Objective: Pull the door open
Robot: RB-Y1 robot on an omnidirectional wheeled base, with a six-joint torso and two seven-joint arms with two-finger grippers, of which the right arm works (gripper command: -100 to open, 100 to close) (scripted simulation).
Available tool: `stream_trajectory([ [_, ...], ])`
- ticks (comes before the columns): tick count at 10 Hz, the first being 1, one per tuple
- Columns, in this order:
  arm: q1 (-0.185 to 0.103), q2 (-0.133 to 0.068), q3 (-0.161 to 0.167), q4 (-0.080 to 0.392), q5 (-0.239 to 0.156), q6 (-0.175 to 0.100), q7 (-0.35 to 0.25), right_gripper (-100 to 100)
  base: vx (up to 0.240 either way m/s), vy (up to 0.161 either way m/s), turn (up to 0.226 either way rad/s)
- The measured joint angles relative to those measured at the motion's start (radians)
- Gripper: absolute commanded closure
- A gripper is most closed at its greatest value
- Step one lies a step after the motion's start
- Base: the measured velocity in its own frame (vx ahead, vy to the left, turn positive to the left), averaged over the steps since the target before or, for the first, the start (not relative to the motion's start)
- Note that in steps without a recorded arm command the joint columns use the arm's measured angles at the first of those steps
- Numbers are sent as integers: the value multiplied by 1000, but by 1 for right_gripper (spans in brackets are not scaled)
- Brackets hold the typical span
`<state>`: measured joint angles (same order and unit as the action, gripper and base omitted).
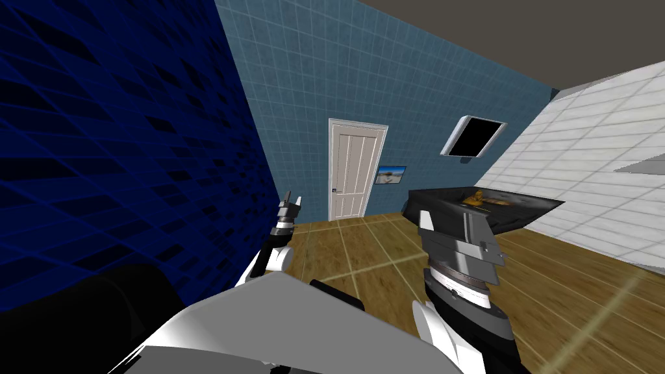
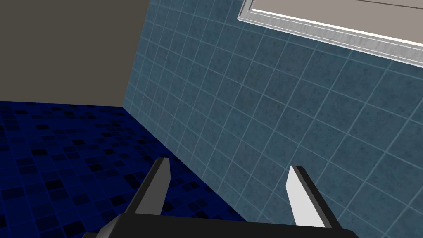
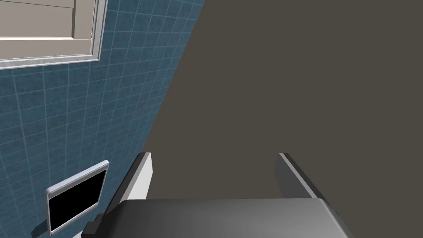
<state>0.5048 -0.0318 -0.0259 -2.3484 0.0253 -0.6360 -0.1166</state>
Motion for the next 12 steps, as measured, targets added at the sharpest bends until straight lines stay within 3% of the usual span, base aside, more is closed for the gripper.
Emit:
stream_trajectory([
  [6, -37, -20, -1, 108, -19, -6, 7, -100, 87, 23, 76],
  [8, -52, -26, -3, 159, -25, -20, 9, -100, 74, 16, 80],
  [12, -85, -38, -5, 237, -40, -17, 15, -100, 83, 19, 83],
])
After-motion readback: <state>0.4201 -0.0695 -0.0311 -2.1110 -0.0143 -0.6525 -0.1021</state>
